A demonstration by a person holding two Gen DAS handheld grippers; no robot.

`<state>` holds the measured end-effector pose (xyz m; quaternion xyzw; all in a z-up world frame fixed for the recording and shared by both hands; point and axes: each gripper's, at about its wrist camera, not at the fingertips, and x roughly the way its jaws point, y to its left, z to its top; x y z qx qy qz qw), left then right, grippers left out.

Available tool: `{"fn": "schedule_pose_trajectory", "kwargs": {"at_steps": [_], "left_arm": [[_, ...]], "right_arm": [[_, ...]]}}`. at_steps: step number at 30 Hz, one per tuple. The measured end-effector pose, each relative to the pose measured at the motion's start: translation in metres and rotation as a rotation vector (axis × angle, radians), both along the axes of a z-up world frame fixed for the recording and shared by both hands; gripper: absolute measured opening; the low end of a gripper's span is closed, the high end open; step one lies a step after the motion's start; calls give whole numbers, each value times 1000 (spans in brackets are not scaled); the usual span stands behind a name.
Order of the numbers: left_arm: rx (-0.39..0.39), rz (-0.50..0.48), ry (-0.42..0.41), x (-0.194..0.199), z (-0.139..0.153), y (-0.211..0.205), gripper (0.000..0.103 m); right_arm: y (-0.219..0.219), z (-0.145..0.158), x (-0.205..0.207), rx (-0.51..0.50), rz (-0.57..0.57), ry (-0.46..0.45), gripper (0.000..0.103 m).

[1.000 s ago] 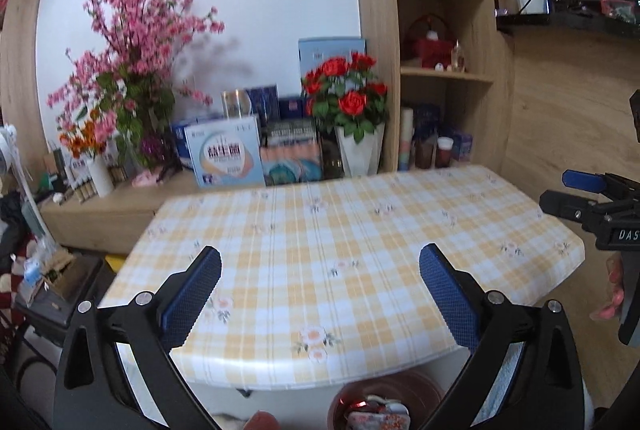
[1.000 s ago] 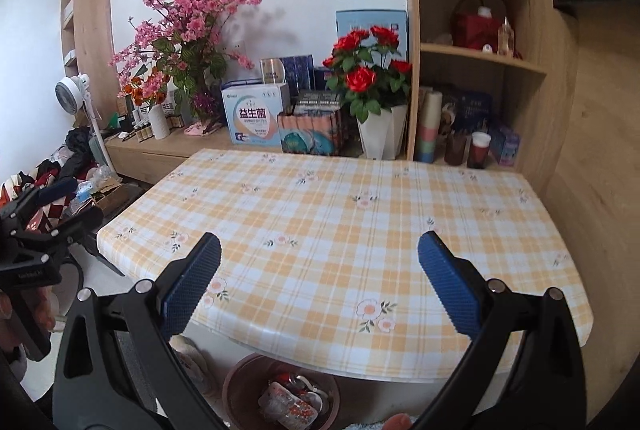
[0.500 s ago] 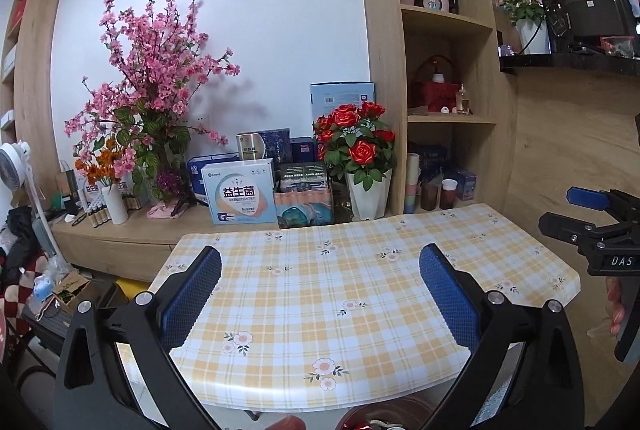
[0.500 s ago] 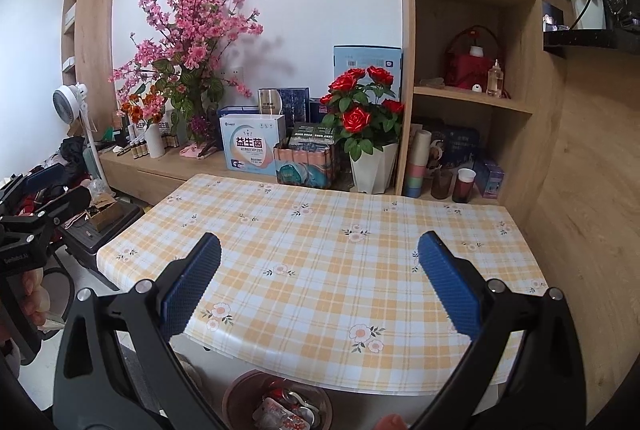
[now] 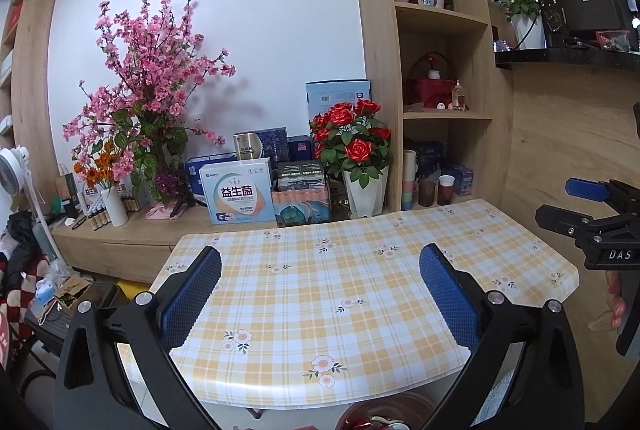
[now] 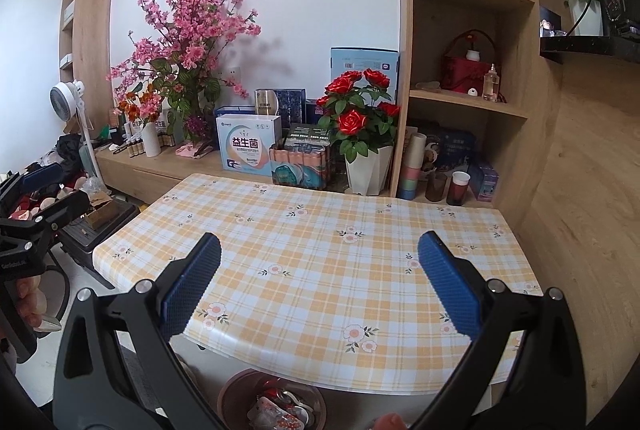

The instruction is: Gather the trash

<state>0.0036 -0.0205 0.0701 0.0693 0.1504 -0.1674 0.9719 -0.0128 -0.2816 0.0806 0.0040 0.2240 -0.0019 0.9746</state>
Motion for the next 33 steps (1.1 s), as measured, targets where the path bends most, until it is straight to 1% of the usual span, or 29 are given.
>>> {"fn": "schedule_pose_trajectory", "kwargs": {"at_steps": [9,33], "left_arm": [[11,-5,2,-2,-2,-2,97],[2,-18,32,1,-7,-4,97]], "right_arm": [[-5,-4,-1,-12,-9,12,97],[-16,-8,-6,-14,-36,30,97]]}}
